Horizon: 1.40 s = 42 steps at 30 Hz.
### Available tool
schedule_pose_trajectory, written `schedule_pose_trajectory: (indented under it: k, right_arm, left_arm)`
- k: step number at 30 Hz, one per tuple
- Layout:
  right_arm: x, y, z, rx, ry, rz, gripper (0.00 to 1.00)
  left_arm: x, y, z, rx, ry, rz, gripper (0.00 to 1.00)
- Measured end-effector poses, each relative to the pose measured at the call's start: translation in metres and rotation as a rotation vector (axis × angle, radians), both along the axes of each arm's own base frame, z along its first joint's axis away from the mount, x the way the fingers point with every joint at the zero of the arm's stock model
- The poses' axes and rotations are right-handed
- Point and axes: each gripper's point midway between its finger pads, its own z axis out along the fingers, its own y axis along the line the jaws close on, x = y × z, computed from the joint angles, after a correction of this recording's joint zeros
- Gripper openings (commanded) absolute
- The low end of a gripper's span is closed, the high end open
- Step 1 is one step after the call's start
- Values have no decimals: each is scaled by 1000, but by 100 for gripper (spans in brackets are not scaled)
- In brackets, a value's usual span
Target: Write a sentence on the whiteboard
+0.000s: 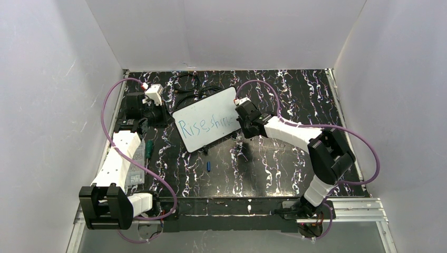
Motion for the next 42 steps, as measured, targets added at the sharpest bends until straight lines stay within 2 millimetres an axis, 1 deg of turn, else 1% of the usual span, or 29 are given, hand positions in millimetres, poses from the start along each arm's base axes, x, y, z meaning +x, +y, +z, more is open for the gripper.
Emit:
schedule_pose_trajectory:
  k: [8, 14, 24, 30, 42]
  right_arm:
    - [4, 4, 2, 5, -4, 15, 1]
    - [5, 5, -5, -5, 13, 27, 1]
    - [-2, 8, -11, 1, 54, 48, 1]
    - [-6, 4, -15, -12, 67, 45, 1]
    - [0, 1, -14, -43, 57, 27, 1]
  left_arm:
    - [0, 0, 0, 0, 0, 0, 0]
    - [0, 0, 0, 0, 0, 0, 0]
    - [0, 0, 0, 0, 0, 0, 0]
    - [0, 0, 0, 0, -1, 0, 0]
    - [0, 0, 1, 0, -2, 0, 0]
